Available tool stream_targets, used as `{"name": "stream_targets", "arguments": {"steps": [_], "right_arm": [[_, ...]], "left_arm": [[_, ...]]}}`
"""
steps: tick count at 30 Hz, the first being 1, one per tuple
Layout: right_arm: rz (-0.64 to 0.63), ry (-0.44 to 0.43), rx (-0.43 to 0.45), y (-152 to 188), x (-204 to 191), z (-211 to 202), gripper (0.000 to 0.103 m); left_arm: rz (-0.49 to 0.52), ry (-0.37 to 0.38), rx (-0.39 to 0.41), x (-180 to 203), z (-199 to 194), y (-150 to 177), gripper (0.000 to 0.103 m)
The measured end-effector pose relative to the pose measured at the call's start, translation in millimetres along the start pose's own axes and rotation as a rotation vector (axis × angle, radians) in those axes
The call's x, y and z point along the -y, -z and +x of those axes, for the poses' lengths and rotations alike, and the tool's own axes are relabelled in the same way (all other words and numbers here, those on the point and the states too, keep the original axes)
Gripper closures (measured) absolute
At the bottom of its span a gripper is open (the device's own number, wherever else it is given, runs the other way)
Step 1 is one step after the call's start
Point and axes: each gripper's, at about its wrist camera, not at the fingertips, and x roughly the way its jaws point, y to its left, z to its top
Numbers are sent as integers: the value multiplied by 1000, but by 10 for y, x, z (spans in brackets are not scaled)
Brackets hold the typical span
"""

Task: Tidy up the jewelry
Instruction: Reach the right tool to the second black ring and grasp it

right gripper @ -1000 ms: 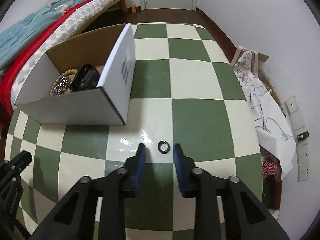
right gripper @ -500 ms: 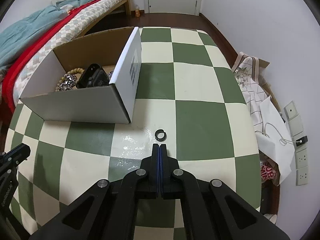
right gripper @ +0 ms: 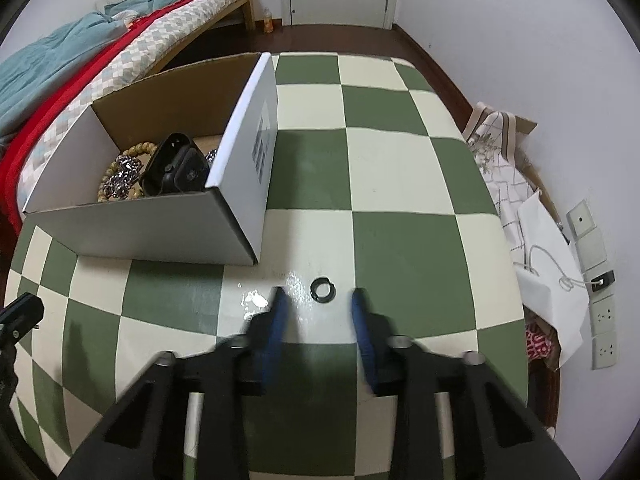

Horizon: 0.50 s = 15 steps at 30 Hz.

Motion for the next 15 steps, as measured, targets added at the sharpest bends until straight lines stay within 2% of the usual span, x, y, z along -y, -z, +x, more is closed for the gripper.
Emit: {"name": "stream_targets", "arguments": {"steps": [3,15], "right_arm": [[-12,4,5,-2,-35,-5,102],[-11,-13,81,41,1,-271,103]], "left_arm": [[-2,0,-1,-11,3,4,103],[-10,19,13,-11,-70,-26,103]]}}
